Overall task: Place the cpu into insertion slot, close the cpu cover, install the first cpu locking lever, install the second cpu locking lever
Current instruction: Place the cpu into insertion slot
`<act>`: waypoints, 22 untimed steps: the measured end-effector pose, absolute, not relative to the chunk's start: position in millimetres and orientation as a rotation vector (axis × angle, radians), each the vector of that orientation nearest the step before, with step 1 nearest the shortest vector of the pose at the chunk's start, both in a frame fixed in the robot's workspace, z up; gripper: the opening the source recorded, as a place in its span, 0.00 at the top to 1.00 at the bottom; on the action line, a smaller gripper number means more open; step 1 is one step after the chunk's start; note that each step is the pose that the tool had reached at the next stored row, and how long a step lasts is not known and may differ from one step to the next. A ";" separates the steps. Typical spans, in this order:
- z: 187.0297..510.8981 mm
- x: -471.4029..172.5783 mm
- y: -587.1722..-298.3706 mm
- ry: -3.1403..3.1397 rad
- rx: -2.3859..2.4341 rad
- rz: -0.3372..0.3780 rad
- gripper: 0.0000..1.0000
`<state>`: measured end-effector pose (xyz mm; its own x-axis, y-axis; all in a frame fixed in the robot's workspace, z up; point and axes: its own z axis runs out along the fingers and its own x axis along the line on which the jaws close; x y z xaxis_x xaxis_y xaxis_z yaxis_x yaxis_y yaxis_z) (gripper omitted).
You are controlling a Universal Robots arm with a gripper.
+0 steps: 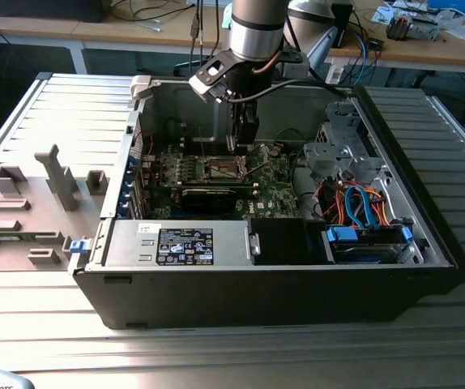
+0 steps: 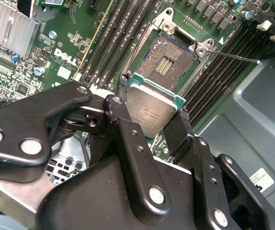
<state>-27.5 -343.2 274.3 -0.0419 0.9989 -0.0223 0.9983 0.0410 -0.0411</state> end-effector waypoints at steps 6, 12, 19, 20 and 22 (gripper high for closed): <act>272.4 -27.5 -343.2 -2.258 -2.166 0.072 0.46; 271.8 -27.5 -343.2 -2.258 -2.166 0.071 0.46; 269.6 -27.7 -341.7 -2.258 -2.166 0.072 0.46; 269.2 -27.7 -341.7 -2.258 -2.166 0.072 0.46; 268.7 -27.7 -341.7 -2.258 -2.166 0.072 0.46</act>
